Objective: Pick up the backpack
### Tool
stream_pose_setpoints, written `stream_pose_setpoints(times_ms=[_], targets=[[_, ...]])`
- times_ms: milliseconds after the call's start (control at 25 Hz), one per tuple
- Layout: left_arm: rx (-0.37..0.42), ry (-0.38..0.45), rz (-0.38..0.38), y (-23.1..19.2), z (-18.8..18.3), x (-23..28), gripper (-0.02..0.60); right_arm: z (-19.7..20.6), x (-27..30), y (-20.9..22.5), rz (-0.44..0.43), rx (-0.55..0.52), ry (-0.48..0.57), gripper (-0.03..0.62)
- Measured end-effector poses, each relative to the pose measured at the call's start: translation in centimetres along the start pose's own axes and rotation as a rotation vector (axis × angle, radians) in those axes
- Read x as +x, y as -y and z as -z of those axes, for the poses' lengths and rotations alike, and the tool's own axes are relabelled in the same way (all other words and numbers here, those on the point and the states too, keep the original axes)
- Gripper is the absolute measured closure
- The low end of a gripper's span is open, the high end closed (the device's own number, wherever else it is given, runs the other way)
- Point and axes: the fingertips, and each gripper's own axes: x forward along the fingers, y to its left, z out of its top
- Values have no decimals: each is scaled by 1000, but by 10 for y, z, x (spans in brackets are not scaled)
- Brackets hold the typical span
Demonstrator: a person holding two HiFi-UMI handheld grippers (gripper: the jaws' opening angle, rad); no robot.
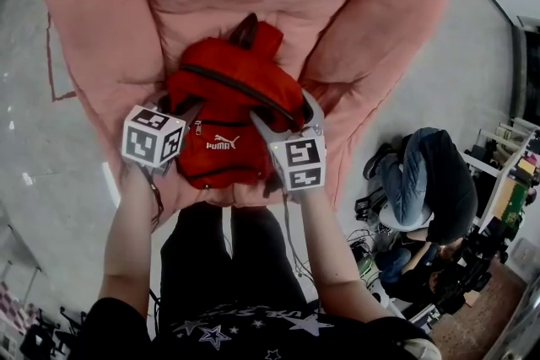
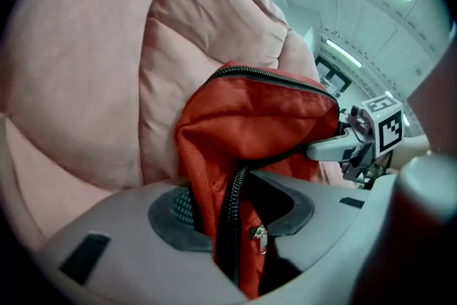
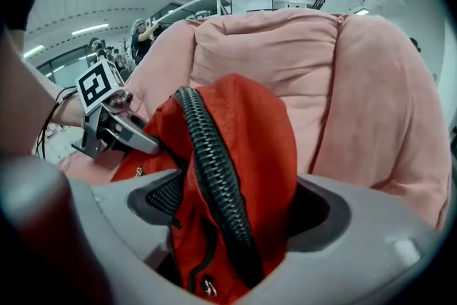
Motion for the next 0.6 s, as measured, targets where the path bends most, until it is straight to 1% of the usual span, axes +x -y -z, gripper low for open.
stream_pose_setpoints(times_ms=[80,120,200,280,320,360,480,600], targets=[[-21,16,44,8,1,-1,462,1,0,-7,-19,-3,-5,279],[-25,25,57,11,1,-2,490,2,0,-11,-31,-4,-5,329],[-25,48,67,15,1,-5,514,4,1,-18,-46,-16,2,429],[-27,78,70,19,1,-9,523,5,0,-22,-46,-40,12,529],[-29,94,72,22,1,-13,526,5,-2,-22,-47,-43,19,556],[-30,110,74,26,-1,-17,528,3,-4,-22,-52,-35,27,566],[-25,154,84,42,-10,-34,531,-6,-17,-17,-76,6,50,574],[-3,187,88,59,-12,-41,534,-8,-30,-12,-91,13,76,579]])
